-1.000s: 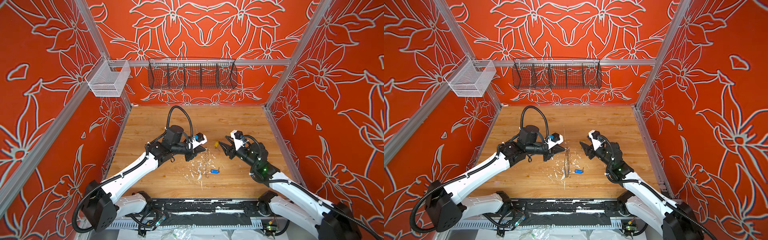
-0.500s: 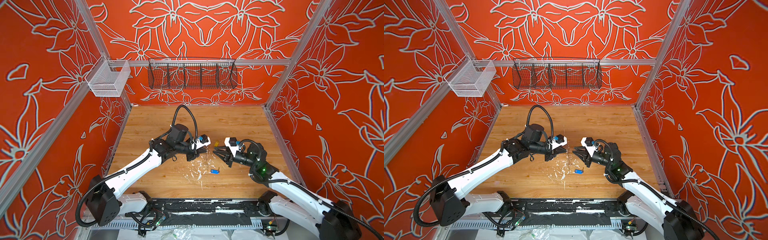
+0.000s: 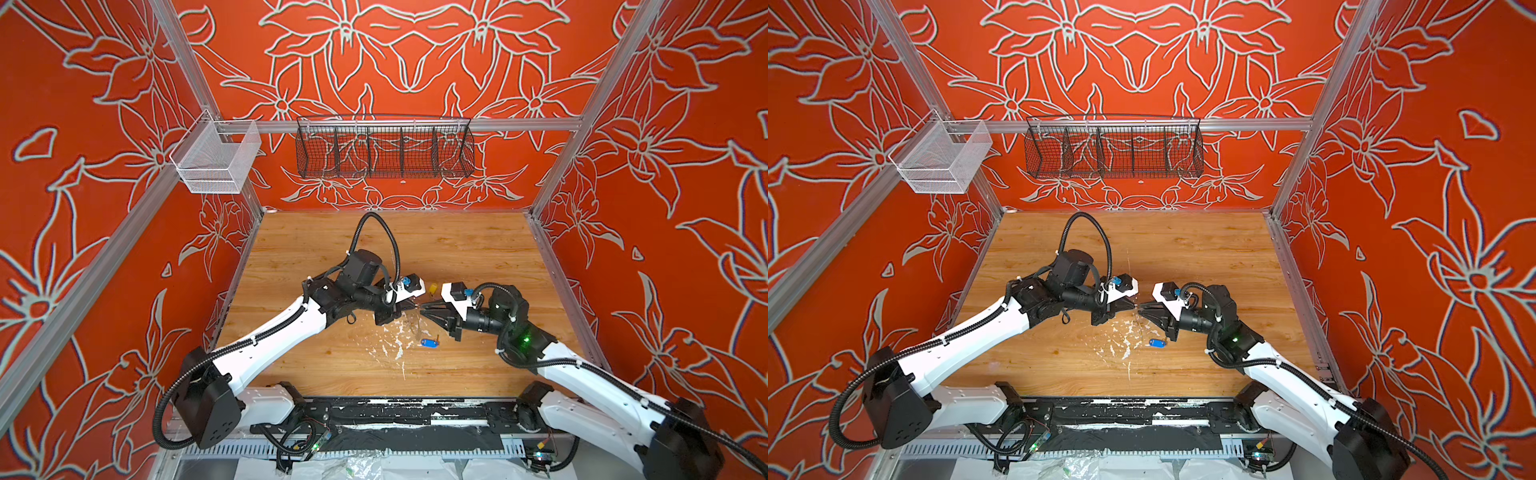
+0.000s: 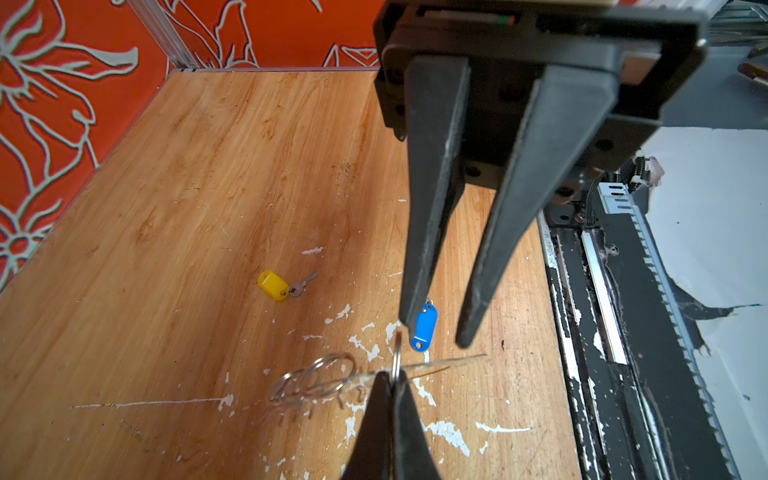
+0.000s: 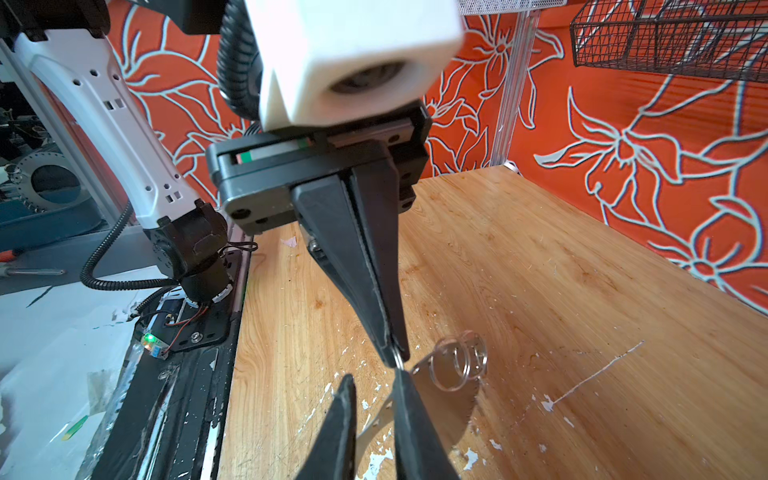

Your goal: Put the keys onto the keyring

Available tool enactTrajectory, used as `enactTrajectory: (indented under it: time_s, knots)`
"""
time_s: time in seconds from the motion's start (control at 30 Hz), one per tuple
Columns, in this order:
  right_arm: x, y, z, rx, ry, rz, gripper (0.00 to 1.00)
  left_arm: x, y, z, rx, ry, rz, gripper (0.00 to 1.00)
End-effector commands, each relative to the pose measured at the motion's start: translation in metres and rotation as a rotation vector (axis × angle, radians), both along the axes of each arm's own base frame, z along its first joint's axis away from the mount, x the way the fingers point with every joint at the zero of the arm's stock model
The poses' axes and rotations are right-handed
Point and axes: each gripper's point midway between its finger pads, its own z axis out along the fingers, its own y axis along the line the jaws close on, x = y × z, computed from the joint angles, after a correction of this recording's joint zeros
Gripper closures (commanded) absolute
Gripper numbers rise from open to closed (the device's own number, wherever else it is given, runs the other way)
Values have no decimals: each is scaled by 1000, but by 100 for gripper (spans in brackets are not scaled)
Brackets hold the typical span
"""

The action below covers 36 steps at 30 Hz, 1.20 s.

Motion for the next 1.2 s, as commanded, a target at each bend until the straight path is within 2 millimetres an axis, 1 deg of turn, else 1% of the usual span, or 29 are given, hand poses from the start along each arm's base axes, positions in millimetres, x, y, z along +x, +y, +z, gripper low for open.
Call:
enactTrajectory:
  time_s: [0.0,0.2,0.33,0.43,0.53,0.73,0.87,1.0,1.03,1.1,1.13,1.17]
  knots:
    - [0,0,4,-7,-55,-1,81,-6,-6,11,-7,-33,-47,100]
    - [2,4,1,-14,-33,11,82,-13,-8,8,1,-52,-71,100]
    - [5,3,-1,-26,-39,-1,88,-12,-8,10,5,-57,-66,100]
    - [4,3,-4,-32,-37,-1,94,-13,-8,10,3,-59,-67,100]
    - [3,3,-5,-28,-35,2,97,-14,-8,11,0,-62,-67,100]
    - [2,4,-5,-24,-29,14,92,-19,-8,17,-20,-71,-84,100]
    - [2,6,-7,-26,-22,20,88,-21,-7,18,-25,-75,-86,100]
    - [3,5,-6,-26,-22,14,87,-22,-6,18,-28,-81,-87,100]
    - [3,5,-6,-26,-23,13,89,-22,-6,18,-29,-82,-88,100]
    - [3,5,-3,-21,-28,7,97,-22,-6,19,-31,-83,-87,100]
    - [3,4,-2,-18,-30,3,100,-22,-6,20,-32,-82,-89,100]
    - [4,4,-1,-12,-33,0,100,-23,-7,19,-32,-80,-92,100]
